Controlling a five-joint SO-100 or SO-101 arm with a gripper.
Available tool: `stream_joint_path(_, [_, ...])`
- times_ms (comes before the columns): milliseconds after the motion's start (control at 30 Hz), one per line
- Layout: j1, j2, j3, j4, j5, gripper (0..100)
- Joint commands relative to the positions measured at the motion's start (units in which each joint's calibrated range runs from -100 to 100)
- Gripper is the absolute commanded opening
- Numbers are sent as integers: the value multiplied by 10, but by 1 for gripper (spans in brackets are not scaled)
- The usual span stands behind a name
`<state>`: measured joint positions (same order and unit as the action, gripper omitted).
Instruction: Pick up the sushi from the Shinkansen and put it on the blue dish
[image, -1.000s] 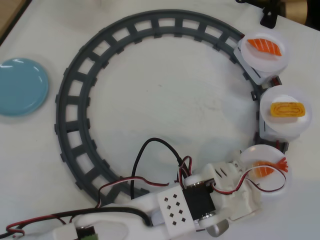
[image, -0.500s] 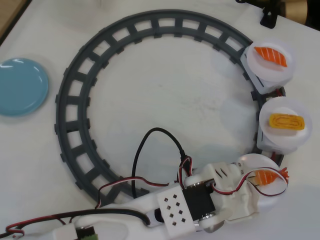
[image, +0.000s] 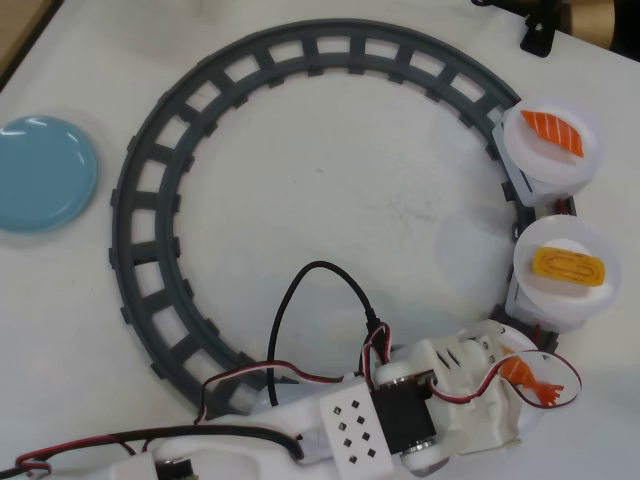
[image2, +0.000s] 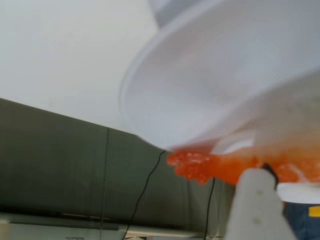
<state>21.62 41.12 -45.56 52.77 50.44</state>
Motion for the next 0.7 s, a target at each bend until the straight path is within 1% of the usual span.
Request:
stream_joint_path(0, [11, -8, -23, -1, -3, 19])
stream_joint_path(33, [12, -8, -23, 0, -3, 16])
stream_joint_path(100, [12, -9, -24, 0, -3, 5])
stream_joint_path(133, [12, -10, -24, 0, -3, 1])
stream_joint_path(200, [12, -14, -24, 0, -3, 3])
stream_joint_path(300, [6, -19, -45, 25, -20, 3])
stream_joint_path(367, [2, -33, -84, 61, -31, 3])
stream_joint_path(533, [-26, -57, -177, 177, -34, 3])
stream_joint_path(667, [-53, -64, -246, 251, -57, 3])
